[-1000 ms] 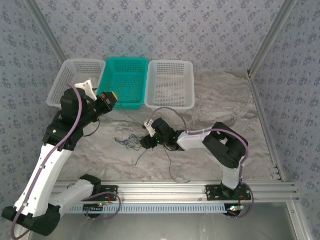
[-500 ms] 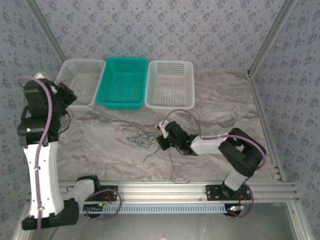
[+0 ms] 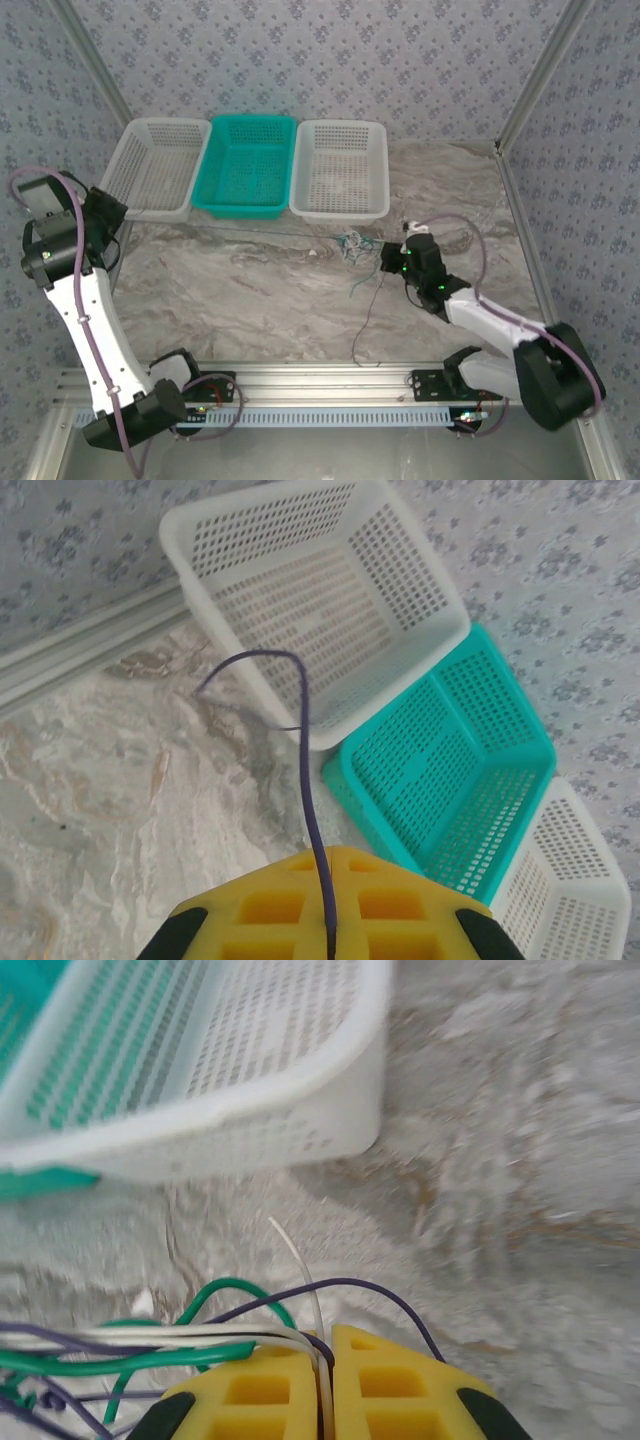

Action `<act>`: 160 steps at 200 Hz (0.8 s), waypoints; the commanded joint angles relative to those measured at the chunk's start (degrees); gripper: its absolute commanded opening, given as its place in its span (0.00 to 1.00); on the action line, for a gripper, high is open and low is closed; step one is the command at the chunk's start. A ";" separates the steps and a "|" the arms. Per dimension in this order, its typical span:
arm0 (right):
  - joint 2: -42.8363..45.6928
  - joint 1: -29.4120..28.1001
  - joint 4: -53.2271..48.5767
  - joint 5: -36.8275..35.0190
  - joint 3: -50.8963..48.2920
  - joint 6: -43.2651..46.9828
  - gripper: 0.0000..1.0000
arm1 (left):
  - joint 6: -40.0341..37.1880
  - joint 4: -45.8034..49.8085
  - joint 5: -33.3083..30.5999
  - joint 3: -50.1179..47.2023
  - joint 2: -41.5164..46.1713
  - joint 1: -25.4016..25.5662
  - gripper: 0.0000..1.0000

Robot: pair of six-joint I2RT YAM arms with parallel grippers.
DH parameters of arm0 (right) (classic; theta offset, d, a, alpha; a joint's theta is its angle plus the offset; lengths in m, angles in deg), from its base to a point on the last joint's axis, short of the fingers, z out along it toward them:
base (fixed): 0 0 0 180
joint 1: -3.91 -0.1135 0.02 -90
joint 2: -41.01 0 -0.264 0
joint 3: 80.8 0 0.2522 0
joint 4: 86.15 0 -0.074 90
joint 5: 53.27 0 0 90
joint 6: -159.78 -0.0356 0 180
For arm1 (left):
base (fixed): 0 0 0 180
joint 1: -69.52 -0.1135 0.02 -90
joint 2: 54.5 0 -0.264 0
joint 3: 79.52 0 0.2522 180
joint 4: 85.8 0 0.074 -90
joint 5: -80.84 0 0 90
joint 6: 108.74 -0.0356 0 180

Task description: Untangle the cables

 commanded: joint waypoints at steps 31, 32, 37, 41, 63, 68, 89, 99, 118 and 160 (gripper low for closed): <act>3.55 3.91 -8.91 -2.07 -2.23 2.10 0.00 | 2.99 -13.50 8.19 -13.53 7.89 -1.34 0.00; 3.52 3.73 -8.69 -1.52 -2.16 2.45 0.00 | 3.03 -13.77 8.61 -14.01 8.14 -1.10 0.00; 3.17 2.68 -7.90 0.90 -1.60 4.68 0.00 | 3.25 -15.30 10.42 -16.70 9.46 0.20 0.00; 3.05 1.69 -7.54 2.47 -1.16 6.29 0.00 | 3.34 -16.65 11.51 -18.88 10.59 1.67 0.00; 3.35 -3.29 -4.59 6.96 -0.10 12.20 0.00 | 3.78 -20.86 11.48 -29.48 16.79 12.49 0.00; 3.71 -4.12 -3.29 8.12 -0.24 13.57 0.00 | 4.40 -21.19 10.48 -32.01 17.97 15.50 0.00; 5.37 -6.72 -0.47 11.26 0.13 18.31 0.00 | 8.15 -22.51 5.48 -41.19 21.38 26.78 0.03; 5.65 -7.20 -0.62 10.82 0.90 19.72 0.00 | 9.34 -22.41 2.11 -44.55 22.12 30.95 0.09; 5.67 -7.20 -2.01 12.20 3.03 20.98 0.00 | 10.24 -20.29 -4.35 -47.75 23.29 35.33 0.39; 5.33 -7.62 -4.23 20.23 7.47 22.74 0.00 | 5.17 -17.18 -10.65 -43.27 24.83 36.10 0.68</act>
